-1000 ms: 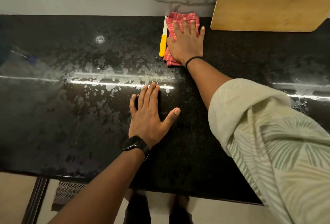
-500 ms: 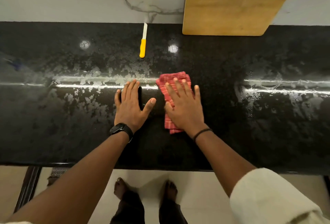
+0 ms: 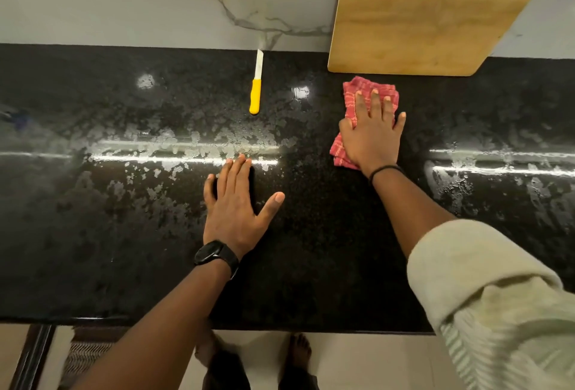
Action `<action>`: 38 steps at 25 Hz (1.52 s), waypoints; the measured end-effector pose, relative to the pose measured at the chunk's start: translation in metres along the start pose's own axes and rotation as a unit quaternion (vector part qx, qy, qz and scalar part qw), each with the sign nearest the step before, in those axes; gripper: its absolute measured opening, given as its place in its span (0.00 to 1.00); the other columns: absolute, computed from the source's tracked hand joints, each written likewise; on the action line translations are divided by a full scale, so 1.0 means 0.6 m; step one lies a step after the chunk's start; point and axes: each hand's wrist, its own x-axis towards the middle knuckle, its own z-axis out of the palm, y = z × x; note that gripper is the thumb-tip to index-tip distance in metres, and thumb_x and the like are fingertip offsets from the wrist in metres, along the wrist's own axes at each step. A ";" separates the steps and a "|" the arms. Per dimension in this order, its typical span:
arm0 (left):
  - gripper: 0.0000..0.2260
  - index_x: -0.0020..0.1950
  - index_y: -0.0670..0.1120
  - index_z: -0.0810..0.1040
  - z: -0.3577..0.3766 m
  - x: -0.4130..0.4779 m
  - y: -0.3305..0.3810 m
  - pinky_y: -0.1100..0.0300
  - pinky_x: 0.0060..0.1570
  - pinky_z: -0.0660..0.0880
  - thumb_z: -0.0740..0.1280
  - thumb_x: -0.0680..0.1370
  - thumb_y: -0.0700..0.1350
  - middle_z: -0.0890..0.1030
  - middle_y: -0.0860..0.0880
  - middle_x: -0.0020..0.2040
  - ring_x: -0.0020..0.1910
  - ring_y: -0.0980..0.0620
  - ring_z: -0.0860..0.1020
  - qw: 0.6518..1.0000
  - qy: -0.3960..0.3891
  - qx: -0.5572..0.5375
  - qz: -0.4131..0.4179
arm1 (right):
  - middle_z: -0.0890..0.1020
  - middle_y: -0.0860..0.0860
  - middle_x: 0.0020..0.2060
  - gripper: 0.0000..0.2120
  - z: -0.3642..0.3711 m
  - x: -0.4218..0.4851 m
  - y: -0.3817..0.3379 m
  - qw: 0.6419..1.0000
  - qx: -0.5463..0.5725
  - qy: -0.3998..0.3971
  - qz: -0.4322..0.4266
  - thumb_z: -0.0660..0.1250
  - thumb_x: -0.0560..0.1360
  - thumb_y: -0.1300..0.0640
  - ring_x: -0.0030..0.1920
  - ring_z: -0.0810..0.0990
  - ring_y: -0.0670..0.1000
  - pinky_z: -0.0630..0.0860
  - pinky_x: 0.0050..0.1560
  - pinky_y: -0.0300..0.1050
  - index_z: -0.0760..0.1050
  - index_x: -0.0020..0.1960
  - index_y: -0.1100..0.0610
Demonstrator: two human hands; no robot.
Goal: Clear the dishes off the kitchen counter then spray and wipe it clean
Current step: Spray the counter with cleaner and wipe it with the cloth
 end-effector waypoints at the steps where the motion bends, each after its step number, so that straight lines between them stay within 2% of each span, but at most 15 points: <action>1: 0.41 0.82 0.49 0.54 0.001 0.002 -0.001 0.46 0.79 0.38 0.45 0.77 0.75 0.52 0.54 0.83 0.82 0.55 0.45 1.000 0.001 0.000 0.001 | 0.53 0.53 0.83 0.34 0.002 0.013 -0.019 1.000 -0.002 0.001 0.002 0.49 0.79 0.40 0.83 0.48 0.60 0.44 0.79 0.69 0.53 0.83 0.46; 3: 0.41 0.82 0.50 0.54 0.002 0.004 -0.007 0.46 0.79 0.39 0.46 0.78 0.74 0.52 0.54 0.83 0.82 0.56 0.45 1.000 0.005 0.001 -0.001 | 0.54 0.55 0.83 0.34 0.008 0.010 -0.074 1.000 -0.010 -0.005 -0.029 0.48 0.78 0.41 0.82 0.49 0.62 0.46 0.78 0.71 0.52 0.83 0.47; 6: 0.41 0.82 0.49 0.55 0.005 0.000 -0.014 0.45 0.79 0.40 0.46 0.78 0.74 0.54 0.53 0.83 0.82 0.55 0.46 1.000 0.011 -0.002 -0.004 | 0.55 0.55 0.83 0.33 0.039 -0.079 -0.157 0.990 -0.017 -0.016 -0.136 0.49 0.79 0.42 0.83 0.50 0.60 0.48 0.78 0.70 0.52 0.83 0.47; 10: 0.41 0.82 0.48 0.57 0.006 -0.006 -0.015 0.42 0.79 0.42 0.44 0.78 0.74 0.56 0.52 0.83 0.82 0.54 0.48 1.000 0.014 -0.010 -0.003 | 0.54 0.52 0.83 0.33 0.054 -0.182 -0.156 0.979 -0.009 -0.041 -0.199 0.51 0.80 0.39 0.83 0.48 0.56 0.46 0.79 0.68 0.53 0.83 0.46; 14: 0.40 0.81 0.49 0.57 0.001 -0.004 -0.012 0.42 0.79 0.42 0.45 0.78 0.74 0.56 0.52 0.82 0.82 0.54 0.48 1.000 0.017 -0.017 -0.005 | 0.54 0.50 0.83 0.33 0.030 -0.159 -0.072 0.985 -0.003 -0.037 -0.169 0.52 0.80 0.39 0.83 0.49 0.55 0.42 0.80 0.67 0.52 0.83 0.44; 18: 0.40 0.81 0.50 0.57 -0.001 -0.004 -0.010 0.44 0.79 0.40 0.45 0.78 0.74 0.56 0.53 0.82 0.82 0.55 0.48 1.000 0.012 -0.023 -0.003 | 0.53 0.50 0.83 0.34 0.000 -0.133 0.037 0.998 0.003 -0.027 -0.058 0.54 0.79 0.39 0.83 0.48 0.56 0.43 0.80 0.67 0.51 0.83 0.43; 21: 0.40 0.81 0.49 0.57 0.001 -0.004 -0.010 0.44 0.79 0.40 0.45 0.78 0.75 0.55 0.53 0.82 0.82 0.55 0.48 1.000 0.009 -0.018 -0.001 | 0.56 0.52 0.83 0.34 0.000 -0.200 0.079 1.000 0.004 0.006 -0.005 0.53 0.79 0.40 0.83 0.50 0.57 0.47 0.80 0.68 0.53 0.83 0.45; 25: 0.41 0.81 0.49 0.57 0.000 -0.001 -0.009 0.42 0.79 0.41 0.45 0.77 0.75 0.56 0.53 0.82 0.82 0.54 0.48 1.000 0.001 -0.014 -0.001 | 0.58 0.54 0.82 0.34 0.018 -0.339 0.048 1.000 0.001 0.016 0.007 0.53 0.79 0.40 0.82 0.52 0.59 0.49 0.80 0.68 0.54 0.83 0.47; 27: 0.41 0.81 0.49 0.57 0.000 0.002 -0.004 0.42 0.79 0.41 0.44 0.77 0.75 0.56 0.53 0.82 0.82 0.53 0.48 1.000 -0.003 -0.013 -0.001 | 0.58 0.54 0.82 0.34 0.020 -0.358 0.037 1.000 0.004 0.008 0.001 0.55 0.79 0.40 0.82 0.52 0.59 0.48 0.80 0.67 0.55 0.83 0.47; 33: 0.41 0.81 0.50 0.58 0.000 0.001 -0.003 0.42 0.79 0.41 0.45 0.77 0.75 0.56 0.53 0.82 0.82 0.53 0.49 1.000 0.000 -0.009 0.000 | 0.57 0.54 0.82 0.34 0.010 -0.264 0.018 1.000 0.011 0.005 -0.007 0.54 0.79 0.40 0.82 0.52 0.59 0.46 0.80 0.68 0.55 0.83 0.47; 38: 0.40 0.81 0.49 0.58 0.003 0.007 -0.003 0.43 0.79 0.41 0.45 0.78 0.74 0.57 0.53 0.82 0.82 0.54 0.49 1.000 0.011 -0.018 0.004 | 0.57 0.55 0.82 0.33 0.025 -0.195 -0.076 0.999 0.017 0.012 -0.043 0.52 0.79 0.41 0.82 0.52 0.60 0.47 0.80 0.68 0.55 0.83 0.48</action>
